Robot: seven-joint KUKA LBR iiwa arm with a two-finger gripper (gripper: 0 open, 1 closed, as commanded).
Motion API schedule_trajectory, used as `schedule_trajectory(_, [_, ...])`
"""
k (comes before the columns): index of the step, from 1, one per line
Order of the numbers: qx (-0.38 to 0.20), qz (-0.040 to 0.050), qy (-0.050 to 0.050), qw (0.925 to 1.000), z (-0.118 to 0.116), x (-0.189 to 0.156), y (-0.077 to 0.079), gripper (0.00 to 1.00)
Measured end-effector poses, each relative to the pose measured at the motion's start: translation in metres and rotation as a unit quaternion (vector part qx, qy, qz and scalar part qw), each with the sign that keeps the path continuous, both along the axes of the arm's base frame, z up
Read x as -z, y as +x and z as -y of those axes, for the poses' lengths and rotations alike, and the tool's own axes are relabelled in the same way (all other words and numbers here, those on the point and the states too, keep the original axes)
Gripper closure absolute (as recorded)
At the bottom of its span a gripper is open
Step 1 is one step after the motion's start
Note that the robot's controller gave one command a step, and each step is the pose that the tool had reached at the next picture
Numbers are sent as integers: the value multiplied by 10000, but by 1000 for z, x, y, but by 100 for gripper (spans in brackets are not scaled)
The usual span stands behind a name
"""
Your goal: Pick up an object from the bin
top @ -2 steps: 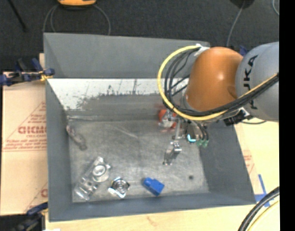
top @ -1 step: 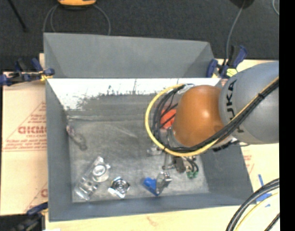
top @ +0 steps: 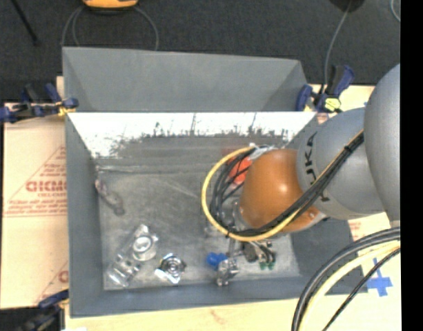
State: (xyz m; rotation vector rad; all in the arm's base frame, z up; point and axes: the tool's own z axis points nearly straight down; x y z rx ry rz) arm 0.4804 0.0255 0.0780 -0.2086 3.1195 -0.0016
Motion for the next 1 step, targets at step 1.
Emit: schedule_trajectory(1, [4, -4, 1, 10000, 0, -2, 0, 100])
